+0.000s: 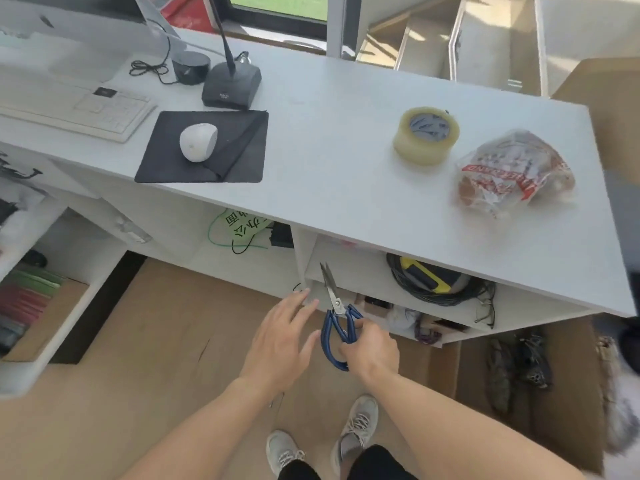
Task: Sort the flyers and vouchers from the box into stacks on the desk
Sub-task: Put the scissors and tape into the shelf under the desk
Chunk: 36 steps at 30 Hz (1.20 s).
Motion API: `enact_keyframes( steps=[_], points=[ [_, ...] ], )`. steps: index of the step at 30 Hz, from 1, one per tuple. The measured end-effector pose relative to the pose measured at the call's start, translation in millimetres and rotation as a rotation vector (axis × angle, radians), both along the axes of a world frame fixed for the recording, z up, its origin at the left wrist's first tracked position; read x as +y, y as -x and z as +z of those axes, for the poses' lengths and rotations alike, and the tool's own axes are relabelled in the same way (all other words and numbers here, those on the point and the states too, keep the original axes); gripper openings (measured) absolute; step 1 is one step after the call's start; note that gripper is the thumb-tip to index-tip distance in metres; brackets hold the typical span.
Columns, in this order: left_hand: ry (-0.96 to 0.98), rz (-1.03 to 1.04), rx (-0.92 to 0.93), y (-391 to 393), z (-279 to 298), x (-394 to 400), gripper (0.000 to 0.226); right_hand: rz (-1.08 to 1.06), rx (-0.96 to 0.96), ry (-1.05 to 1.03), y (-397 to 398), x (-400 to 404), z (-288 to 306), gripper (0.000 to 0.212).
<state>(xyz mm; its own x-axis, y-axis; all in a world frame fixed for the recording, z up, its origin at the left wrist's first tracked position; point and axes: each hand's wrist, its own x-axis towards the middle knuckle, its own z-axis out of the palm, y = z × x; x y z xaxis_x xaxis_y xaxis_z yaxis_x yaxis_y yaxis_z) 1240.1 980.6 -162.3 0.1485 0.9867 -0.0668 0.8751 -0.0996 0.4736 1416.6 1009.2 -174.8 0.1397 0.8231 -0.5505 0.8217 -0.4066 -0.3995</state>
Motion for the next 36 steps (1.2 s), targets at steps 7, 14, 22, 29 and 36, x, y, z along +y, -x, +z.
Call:
enact_keyframes(
  steps=[7,14,22,29,36],
  points=[
    [0.003,-0.22,0.027,-10.0,-94.0,68.5,0.06,-0.156,0.015,-0.079,-15.9,55.7,-101.8,0.033],
    [0.103,-0.194,0.077,-29.8,-174.8,133.1,0.072,-0.254,-0.047,-0.233,-35.9,127.9,-171.0,0.034],
    [0.025,-0.133,0.098,-49.9,-196.5,201.7,0.075,-0.228,-0.085,-0.325,-35.9,233.6,-196.4,0.038],
    [0.154,-0.096,0.281,-54.6,-225.9,209.6,0.083,-0.193,-0.111,-0.455,-24.7,290.6,-197.8,0.053],
    [0.146,-0.168,0.27,-57.1,-229.4,198.9,0.081,-0.088,-0.039,-0.57,-28.9,282.1,-205.9,0.047]
  ],
)
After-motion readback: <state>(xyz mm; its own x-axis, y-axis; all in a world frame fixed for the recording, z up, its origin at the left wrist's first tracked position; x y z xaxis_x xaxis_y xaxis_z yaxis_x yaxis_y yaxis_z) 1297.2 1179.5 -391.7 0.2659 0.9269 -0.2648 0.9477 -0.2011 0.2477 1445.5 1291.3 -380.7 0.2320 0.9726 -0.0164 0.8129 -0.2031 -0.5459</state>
